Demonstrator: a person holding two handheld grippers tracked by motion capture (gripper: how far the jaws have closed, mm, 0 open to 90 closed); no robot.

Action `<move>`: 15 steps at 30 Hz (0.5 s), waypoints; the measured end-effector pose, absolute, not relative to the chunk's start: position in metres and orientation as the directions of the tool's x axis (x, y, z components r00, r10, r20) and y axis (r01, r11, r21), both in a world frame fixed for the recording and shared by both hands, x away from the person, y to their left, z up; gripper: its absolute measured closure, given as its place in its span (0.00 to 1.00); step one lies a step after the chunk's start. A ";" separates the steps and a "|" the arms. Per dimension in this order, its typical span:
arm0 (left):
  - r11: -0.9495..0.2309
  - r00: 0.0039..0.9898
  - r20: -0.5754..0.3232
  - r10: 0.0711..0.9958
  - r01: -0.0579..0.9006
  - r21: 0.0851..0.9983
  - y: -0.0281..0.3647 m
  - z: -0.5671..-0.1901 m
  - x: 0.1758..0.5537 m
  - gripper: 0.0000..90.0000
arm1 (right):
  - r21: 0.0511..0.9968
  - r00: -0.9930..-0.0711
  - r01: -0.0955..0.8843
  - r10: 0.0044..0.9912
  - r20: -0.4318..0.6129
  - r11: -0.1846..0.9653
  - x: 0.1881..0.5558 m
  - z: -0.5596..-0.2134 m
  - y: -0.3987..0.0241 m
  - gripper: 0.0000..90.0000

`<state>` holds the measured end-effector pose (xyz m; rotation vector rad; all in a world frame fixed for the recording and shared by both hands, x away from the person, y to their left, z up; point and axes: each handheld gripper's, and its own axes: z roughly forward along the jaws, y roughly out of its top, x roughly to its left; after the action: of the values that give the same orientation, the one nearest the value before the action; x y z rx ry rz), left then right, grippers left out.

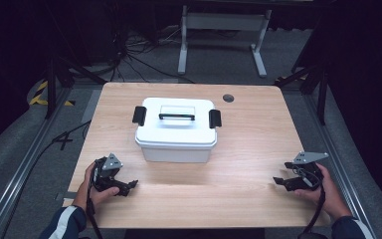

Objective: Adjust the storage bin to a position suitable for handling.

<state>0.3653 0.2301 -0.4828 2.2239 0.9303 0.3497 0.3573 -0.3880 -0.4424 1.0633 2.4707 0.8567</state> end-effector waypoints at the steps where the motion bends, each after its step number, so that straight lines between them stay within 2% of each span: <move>1: -0.503 0.707 -0.021 0.707 0.524 0.687 0.230 -0.483 0.365 0.00 | 0.638 -0.678 0.541 0.733 -0.056 0.549 0.358 -0.440 -0.388 0.26; 15: -0.507 0.712 -0.016 0.702 0.515 0.691 0.231 -0.483 0.365 0.00 | 0.621 -0.742 0.439 0.652 -0.156 0.649 0.377 -0.381 -0.358 0.29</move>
<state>0.3653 0.2311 -0.4831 2.2240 0.9200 0.3488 0.3774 -0.3580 -0.3806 0.8647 2.5018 0.8030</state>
